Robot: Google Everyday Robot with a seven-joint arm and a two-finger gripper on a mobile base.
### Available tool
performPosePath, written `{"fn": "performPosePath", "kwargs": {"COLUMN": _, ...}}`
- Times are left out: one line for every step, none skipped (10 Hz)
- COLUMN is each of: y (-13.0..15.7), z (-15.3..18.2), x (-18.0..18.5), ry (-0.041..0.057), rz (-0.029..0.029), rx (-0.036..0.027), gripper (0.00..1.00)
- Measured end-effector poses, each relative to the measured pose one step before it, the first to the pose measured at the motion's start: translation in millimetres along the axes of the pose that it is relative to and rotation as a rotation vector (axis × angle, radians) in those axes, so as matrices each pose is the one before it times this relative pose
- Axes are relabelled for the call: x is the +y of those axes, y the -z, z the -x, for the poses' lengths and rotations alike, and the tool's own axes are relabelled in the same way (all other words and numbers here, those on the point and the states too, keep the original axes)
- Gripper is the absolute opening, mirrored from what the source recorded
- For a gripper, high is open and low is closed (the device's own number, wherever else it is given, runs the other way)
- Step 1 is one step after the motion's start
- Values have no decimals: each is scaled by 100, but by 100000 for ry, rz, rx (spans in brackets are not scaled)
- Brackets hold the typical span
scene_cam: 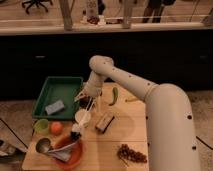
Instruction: Place brush in paper cup
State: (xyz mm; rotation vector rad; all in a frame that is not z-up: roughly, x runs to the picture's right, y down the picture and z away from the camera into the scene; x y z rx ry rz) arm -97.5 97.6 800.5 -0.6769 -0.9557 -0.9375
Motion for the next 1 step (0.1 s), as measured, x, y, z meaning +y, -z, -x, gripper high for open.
{"fn": "performPosePath", "kwargs": {"y": 1, "z": 1, "x": 0, "ry": 6, "rz": 3, "rx": 1, "gripper": 80}}
